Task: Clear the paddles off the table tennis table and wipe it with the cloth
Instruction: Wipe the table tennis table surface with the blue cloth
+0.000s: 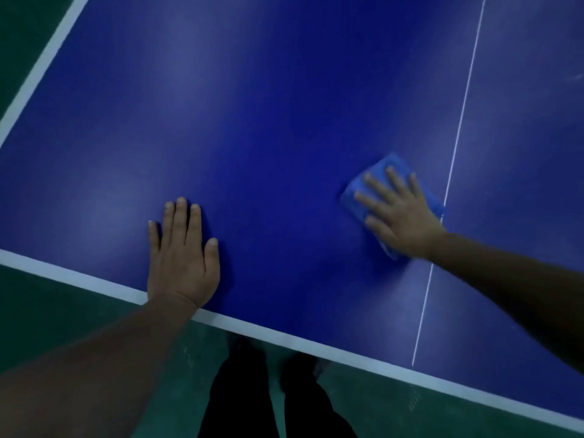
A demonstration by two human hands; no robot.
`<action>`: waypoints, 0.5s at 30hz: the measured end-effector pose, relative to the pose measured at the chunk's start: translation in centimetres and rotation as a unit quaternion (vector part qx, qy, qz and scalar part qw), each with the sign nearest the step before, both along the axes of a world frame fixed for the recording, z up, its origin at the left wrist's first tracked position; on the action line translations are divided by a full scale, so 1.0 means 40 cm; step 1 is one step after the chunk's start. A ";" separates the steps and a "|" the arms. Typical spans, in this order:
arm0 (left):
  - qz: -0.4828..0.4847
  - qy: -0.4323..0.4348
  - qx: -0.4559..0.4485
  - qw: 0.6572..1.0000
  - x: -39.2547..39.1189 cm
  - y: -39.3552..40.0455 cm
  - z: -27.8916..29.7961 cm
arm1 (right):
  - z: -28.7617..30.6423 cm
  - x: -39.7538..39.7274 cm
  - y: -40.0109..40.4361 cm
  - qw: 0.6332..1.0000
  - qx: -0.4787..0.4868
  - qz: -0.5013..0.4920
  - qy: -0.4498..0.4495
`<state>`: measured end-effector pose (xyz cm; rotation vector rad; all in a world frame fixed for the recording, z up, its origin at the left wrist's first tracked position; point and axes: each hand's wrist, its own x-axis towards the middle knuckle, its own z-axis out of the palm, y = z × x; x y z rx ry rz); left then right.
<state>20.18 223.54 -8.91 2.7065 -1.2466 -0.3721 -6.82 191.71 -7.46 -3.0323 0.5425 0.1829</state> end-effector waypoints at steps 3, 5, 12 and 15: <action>0.004 -0.007 0.007 1.000 -0.003 -0.004 0.001 | -0.005 0.086 0.064 0.939 0.012 -0.342 -0.040; 0.002 -0.011 0.012 1.000 -0.003 -0.005 -0.001 | -0.024 0.107 0.202 0.922 0.000 -0.384 -0.046; -0.001 -0.018 0.004 1.000 0.003 -0.004 -0.014 | -0.019 -0.229 0.459 0.995 0.028 -0.100 -0.001; -0.002 -0.024 -0.001 1.000 0.005 -0.001 -0.014 | 0.002 -0.321 0.343 0.945 0.026 -0.323 0.031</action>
